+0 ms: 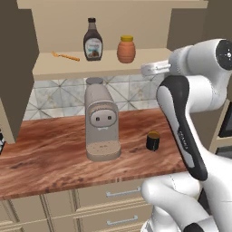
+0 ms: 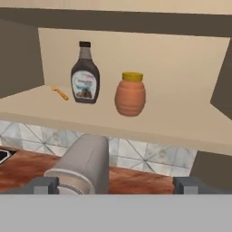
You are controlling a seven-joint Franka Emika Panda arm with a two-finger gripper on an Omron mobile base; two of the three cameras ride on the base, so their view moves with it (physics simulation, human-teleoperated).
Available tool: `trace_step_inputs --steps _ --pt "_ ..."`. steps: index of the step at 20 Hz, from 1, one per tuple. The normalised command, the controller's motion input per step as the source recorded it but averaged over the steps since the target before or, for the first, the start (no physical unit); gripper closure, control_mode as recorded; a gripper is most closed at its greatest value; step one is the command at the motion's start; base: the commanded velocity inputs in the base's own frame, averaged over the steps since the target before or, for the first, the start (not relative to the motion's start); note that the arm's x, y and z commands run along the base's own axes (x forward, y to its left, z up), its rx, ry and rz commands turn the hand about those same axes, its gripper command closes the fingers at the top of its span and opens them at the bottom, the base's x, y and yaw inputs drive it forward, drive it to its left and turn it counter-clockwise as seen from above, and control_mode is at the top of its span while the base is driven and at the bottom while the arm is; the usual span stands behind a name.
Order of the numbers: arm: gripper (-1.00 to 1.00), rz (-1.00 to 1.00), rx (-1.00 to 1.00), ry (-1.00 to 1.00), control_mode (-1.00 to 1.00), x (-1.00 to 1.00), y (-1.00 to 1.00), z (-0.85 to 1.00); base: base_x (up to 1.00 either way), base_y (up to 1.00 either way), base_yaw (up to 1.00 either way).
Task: Pick the syrup bottle and honey bottle from the cabinet and place them next to the mug.
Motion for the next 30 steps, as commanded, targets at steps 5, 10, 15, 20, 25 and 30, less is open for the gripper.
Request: trace_step_inputs --steps 5,10,15,20,25,30 --pt "-1.0 0.0 0.0 0.14 -1.0 0.05 -0.02 0.4 0.0 0.0 0.0" --pt "-1.0 0.0 -0.01 0.16 -1.0 0.21 0.0 0.04 0.0 0.0 0.0" --pt "-1.0 -0.03 0.0 0.0 -1.0 0.42 0.0 -0.07 0.0 0.0 0.0" --pt "-1.0 -0.03 0.01 -0.04 -1.0 0.51 0.0 -0.03 0.0 0.0 0.0" --pt "-1.0 -0.02 0.12 -0.1 -1.0 0.48 0.0 0.0 0.0 0.0 0.0" --pt "-1.0 0.0 0.12 -0.04 -1.0 0.14 -0.01 0.03 0.0 0.0 0.0"
